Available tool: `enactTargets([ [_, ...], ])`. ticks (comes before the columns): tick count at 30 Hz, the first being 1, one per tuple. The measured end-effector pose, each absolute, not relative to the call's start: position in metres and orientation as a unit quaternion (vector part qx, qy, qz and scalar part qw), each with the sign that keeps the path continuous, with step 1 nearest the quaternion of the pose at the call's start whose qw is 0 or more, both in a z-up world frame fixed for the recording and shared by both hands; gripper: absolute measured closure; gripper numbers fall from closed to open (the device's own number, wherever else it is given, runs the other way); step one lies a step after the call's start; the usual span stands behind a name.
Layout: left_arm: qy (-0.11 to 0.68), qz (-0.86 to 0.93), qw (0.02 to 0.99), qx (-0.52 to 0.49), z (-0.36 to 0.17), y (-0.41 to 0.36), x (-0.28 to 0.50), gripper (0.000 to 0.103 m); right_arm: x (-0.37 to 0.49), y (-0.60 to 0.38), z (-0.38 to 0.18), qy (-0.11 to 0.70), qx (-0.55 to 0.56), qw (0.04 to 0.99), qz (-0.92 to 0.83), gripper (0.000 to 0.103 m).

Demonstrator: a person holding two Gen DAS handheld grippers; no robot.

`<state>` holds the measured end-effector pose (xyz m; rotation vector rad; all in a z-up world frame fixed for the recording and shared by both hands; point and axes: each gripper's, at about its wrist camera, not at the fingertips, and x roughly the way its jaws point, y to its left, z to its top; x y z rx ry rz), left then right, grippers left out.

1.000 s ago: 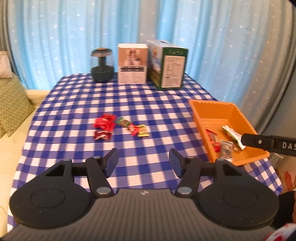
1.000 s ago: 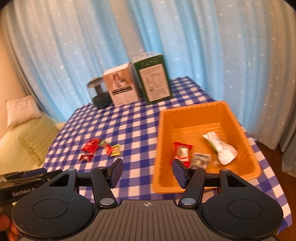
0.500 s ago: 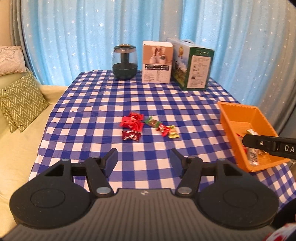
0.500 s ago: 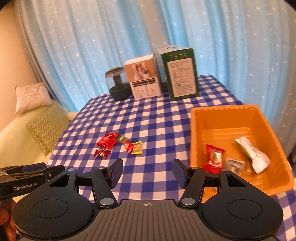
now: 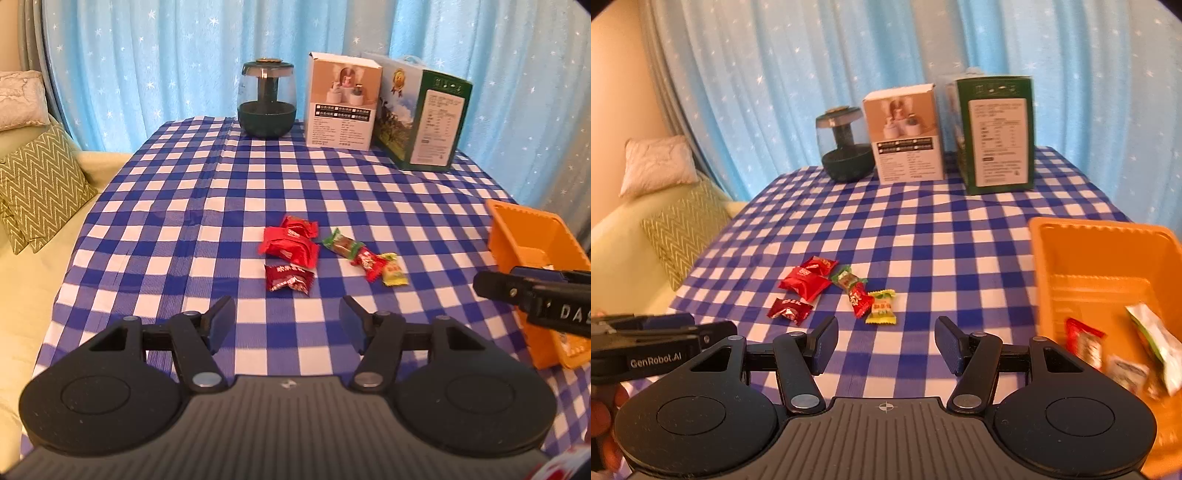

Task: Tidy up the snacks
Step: 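Withdraw both tools from the tray toward the remaining candies, then grasp the yellow-wrapped candy with the right tool while the left tool grasps a red candy pack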

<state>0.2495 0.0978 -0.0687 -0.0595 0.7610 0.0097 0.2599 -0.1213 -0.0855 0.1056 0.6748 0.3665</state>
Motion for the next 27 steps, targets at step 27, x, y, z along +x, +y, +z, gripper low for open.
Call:
enactTargets([
  [27,0.399,0.014,0.916,-0.043,-0.111,0.119,0.321,0.044,0.355,-0.072,-0.162,0.358,-0.002,0.913,0.195,0.068],
])
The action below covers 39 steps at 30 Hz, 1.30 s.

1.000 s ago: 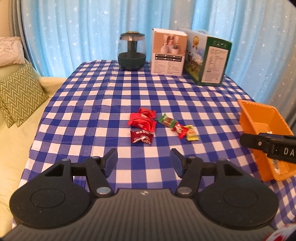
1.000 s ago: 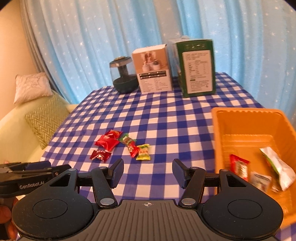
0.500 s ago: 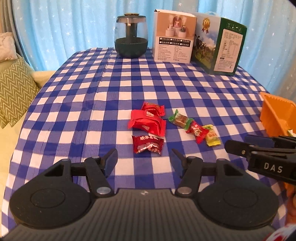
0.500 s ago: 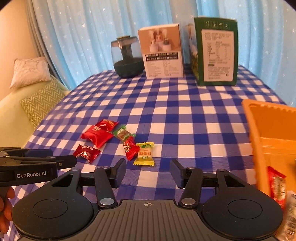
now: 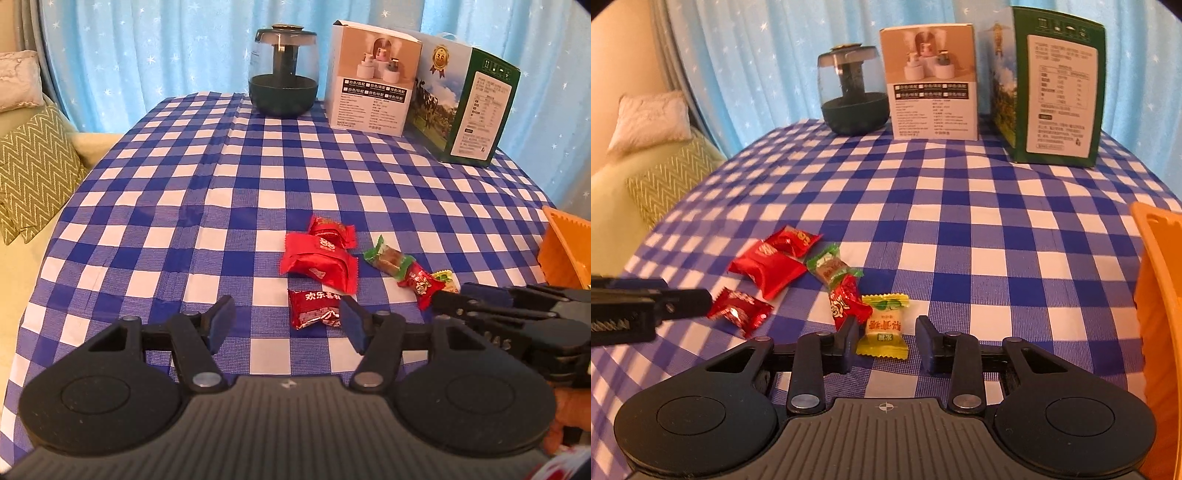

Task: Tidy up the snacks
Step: 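Grasp the yellow-wrapped candy with the right tool while the left tool grasps a red candy pack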

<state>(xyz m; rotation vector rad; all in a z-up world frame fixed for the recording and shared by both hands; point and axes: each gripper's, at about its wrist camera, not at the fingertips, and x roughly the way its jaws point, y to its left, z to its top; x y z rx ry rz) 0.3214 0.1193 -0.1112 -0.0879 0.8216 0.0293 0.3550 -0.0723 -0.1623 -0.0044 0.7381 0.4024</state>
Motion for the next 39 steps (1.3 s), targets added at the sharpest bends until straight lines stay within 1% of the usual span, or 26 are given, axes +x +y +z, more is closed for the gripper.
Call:
enactTargets([
  [5,0.403,0.007,0.914,-0.045,-0.116,0.119,0.323,0.044,0.35,-0.061,-0.167,0.339,-0.064,0.918,0.197,0.069],
  [7,0.405,0.003,0.913,-0.046,-0.117,0.119,0.323,0.044,0.347,-0.06,-0.168,0.335,-0.078,0.918,0.2,0.072],
  [10,0.406,-0.004,0.913,-0.046,-0.121,0.119,0.324,0.044,0.346,-0.062,-0.167,0.343,-0.068,0.917,0.19,0.075],
  [13,0.407,-0.013,0.912,-0.046,-0.124,0.117,0.326,0.045,0.344,-0.072,-0.163,0.353,-0.039,0.919,0.171,0.076],
  [17,0.409,-0.024,0.911,-0.049,-0.129,0.114,0.33,0.051,0.34,-0.085,-0.153,0.357,-0.005,0.921,0.156,0.076],
  [21,0.405,-0.029,0.913,-0.04,-0.134,0.112,0.336,0.054,0.337,-0.091,-0.143,0.349,0.006,0.924,0.155,0.076],
  [22,0.405,-0.031,0.913,-0.04,-0.135,0.112,0.337,0.058,0.337,-0.092,-0.141,0.348,0.01,0.925,0.155,0.076],
  [24,0.404,-0.038,0.913,-0.041,-0.137,0.11,0.34,0.063,0.338,-0.094,-0.139,0.346,0.015,0.925,0.153,0.076],
  [31,0.4,-0.045,0.915,-0.01,-0.145,0.1,0.346,0.065,0.34,-0.095,-0.139,0.348,0.026,0.925,0.152,0.076],
  [35,0.394,-0.046,0.918,0.007,-0.148,0.096,0.346,0.069,0.341,-0.094,-0.138,0.347,0.03,0.925,0.151,0.076],
  [39,0.395,-0.038,0.918,0.002,-0.145,0.096,0.344,0.072,0.339,-0.094,-0.138,0.345,0.031,0.926,0.149,0.076],
])
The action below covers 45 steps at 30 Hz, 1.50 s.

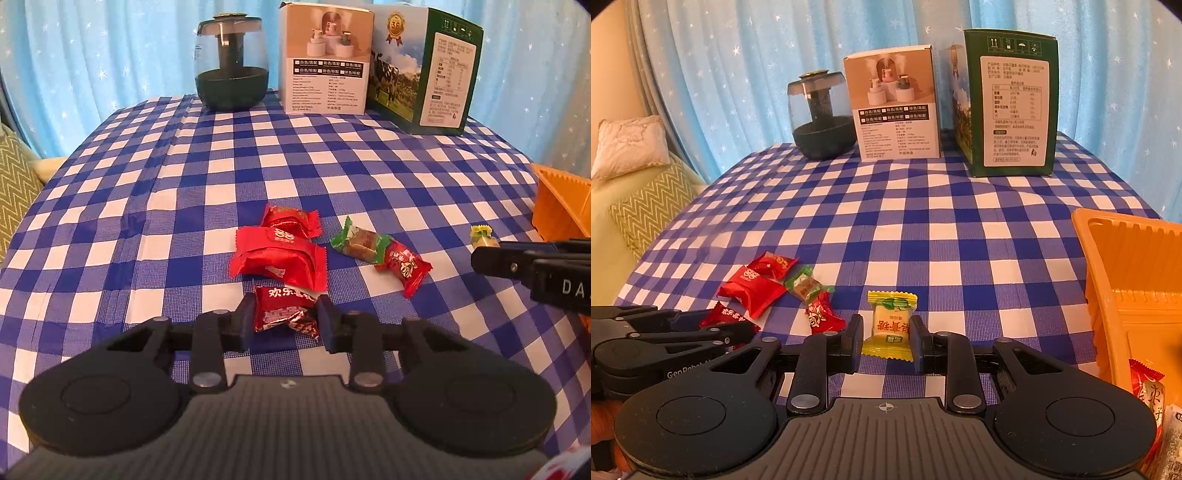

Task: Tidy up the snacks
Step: 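Grasp the yellow-wrapped candy with the right tool while the left tool grasps a red candy pack, then carry both candies over the orange tray and lower them in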

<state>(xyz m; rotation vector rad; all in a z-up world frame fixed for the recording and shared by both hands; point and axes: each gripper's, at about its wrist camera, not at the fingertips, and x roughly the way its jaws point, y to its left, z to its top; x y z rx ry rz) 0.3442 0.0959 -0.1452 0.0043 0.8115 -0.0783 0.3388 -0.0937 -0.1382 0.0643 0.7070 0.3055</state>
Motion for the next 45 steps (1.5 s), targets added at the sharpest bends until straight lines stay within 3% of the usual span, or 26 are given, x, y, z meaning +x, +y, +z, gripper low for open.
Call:
enactTargets([
  [16,0.387,-0.049,0.921,-0.012,-0.12,0.067,0.307,0.073,0.298,-0.117,-0.118,0.331,0.048,0.932,0.143,0.076],
  [45,0.353,-0.1,0.93,-0.036,-0.04,-0.023,0.161,0.073,0.145,-0.209,-0.057,0.306,0.069,0.945,0.088,0.076],
])
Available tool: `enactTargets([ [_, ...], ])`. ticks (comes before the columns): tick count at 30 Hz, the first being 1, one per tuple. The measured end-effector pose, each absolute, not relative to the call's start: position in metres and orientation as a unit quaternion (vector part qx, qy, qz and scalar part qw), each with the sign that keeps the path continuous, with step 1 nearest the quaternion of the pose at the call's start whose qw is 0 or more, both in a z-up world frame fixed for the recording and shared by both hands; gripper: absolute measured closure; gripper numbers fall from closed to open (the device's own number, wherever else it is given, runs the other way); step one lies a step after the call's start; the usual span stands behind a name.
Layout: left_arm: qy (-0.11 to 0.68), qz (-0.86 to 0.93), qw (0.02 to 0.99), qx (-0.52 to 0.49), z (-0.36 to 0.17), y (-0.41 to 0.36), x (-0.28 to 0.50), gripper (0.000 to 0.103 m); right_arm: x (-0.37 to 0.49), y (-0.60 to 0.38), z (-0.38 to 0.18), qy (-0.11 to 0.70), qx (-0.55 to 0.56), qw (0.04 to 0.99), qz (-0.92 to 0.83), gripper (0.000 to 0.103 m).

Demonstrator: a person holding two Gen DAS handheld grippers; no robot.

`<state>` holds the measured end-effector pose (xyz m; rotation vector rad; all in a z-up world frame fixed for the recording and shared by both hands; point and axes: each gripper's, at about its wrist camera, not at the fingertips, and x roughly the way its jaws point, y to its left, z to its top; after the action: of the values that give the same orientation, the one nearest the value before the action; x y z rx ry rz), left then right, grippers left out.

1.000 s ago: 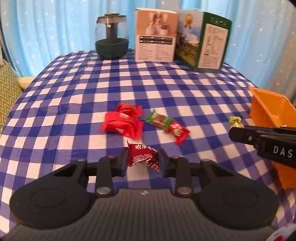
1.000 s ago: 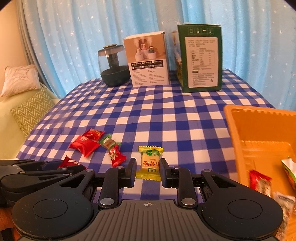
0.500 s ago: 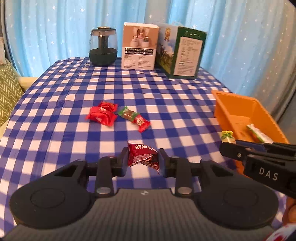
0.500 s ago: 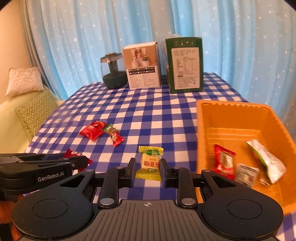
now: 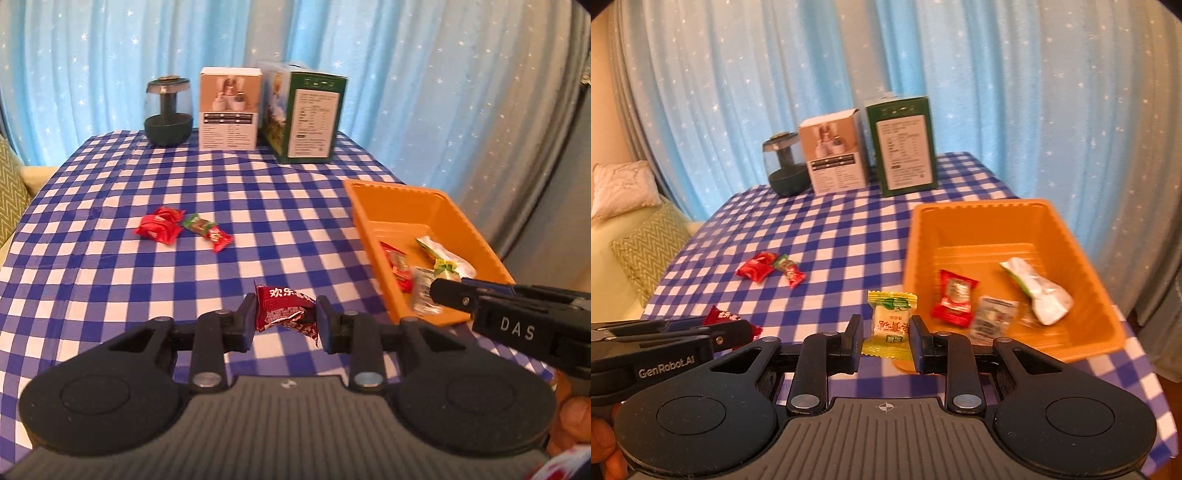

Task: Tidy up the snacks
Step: 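Carry both candies over the orange tray and lower them in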

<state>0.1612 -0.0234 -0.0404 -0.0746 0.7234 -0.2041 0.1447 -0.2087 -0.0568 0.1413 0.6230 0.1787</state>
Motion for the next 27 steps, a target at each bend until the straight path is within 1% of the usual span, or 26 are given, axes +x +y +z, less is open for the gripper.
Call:
enactTargets([
  [15,0.341,-0.145,0.929,-0.002,-0.022,-0.075,0.142,0.073,0.115,-0.261,-0.041,0.297,0.091,0.95,0.04,0.076],
  [27,0.338,-0.177,0.924,0.016,-0.016,-0.112,0.155,0.073,0.116,-0.295,-0.036,0.293,0.111,0.95,0.007,0.076],
])
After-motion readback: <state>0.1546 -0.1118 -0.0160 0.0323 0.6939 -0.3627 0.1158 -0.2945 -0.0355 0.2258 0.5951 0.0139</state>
